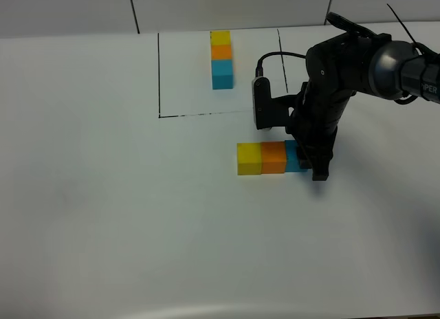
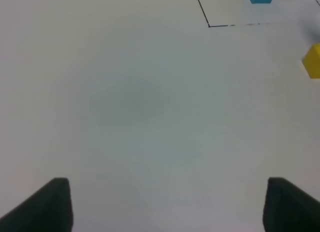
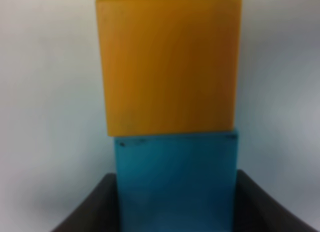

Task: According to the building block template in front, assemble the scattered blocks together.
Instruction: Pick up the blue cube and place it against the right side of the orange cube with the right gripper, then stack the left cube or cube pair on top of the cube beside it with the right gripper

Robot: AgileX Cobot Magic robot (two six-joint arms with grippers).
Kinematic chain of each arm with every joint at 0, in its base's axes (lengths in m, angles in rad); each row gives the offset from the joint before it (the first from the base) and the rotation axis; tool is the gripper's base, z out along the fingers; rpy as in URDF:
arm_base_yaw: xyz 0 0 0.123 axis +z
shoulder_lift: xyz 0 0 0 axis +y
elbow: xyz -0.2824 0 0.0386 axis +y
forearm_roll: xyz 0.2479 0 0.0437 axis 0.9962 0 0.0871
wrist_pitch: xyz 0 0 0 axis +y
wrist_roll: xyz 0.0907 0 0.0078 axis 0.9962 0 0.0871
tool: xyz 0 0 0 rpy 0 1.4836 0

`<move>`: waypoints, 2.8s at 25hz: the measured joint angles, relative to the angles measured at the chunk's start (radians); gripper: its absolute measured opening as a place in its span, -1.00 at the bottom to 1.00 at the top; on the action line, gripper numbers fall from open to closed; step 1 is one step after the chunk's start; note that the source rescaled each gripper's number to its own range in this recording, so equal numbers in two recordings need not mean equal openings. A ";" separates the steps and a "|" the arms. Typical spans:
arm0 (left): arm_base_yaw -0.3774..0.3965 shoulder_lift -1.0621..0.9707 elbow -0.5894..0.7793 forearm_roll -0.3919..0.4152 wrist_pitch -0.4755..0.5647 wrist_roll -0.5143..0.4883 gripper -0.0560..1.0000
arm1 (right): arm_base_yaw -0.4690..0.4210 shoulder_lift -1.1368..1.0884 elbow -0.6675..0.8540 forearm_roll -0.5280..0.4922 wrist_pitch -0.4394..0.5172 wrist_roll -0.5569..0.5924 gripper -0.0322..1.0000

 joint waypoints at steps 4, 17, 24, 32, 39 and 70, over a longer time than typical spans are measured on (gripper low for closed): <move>0.000 0.000 0.000 0.000 0.000 0.001 0.37 | 0.000 0.003 0.000 0.000 -0.001 -0.004 -0.89; 0.000 0.000 0.000 0.000 0.000 0.001 0.37 | 0.001 0.009 0.000 -0.001 -0.008 -0.005 -0.83; 0.000 0.000 0.000 0.000 0.000 0.001 0.37 | 0.008 0.006 0.010 0.015 -0.003 -0.003 0.05; 0.000 0.000 0.000 -0.001 0.000 0.000 0.37 | 0.008 -0.111 0.019 -0.087 0.000 0.114 0.16; 0.000 0.000 0.000 -0.002 0.000 0.000 0.37 | 0.008 -0.256 0.145 -0.141 -0.032 0.194 0.16; 0.000 0.000 0.000 -0.003 0.000 -0.001 0.37 | -0.053 -0.611 0.498 -0.143 -0.339 0.632 0.31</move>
